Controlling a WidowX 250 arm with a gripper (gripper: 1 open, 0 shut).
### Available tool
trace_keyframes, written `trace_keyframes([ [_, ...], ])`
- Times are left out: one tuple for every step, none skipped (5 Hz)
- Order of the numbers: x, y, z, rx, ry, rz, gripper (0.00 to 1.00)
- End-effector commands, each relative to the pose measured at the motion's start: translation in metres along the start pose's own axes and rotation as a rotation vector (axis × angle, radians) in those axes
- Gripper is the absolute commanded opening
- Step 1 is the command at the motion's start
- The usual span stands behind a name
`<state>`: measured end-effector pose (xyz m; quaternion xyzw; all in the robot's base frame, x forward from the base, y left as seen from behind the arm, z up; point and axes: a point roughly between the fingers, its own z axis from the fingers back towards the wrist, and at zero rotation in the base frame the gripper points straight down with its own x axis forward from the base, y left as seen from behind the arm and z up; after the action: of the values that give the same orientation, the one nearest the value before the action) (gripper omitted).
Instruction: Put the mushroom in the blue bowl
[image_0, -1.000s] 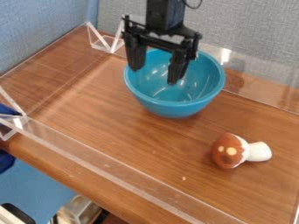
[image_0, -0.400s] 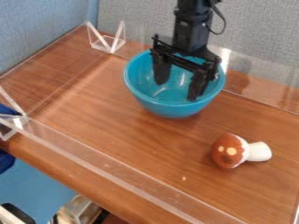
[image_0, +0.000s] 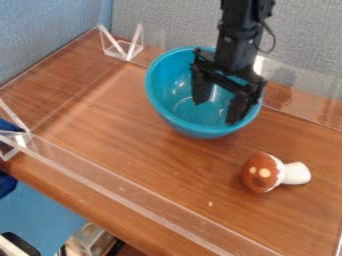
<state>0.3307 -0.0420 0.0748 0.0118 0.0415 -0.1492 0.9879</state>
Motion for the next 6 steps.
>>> trace_keyframes([
  [0.009,0.001,0.007,0.019,-0.041,-0.020,1.00],
  [0.012,0.003,-0.004,0.026,-0.027,-0.034,1.00],
  [0.016,0.003,-0.014,0.026,-0.014,-0.035,1.00],
  [0.018,0.005,-0.020,0.027,-0.007,-0.032,1.00],
  [0.022,0.008,-0.025,0.028,-0.004,-0.026,1.00],
  [0.024,0.010,-0.030,0.029,0.000,-0.020,1.00],
])
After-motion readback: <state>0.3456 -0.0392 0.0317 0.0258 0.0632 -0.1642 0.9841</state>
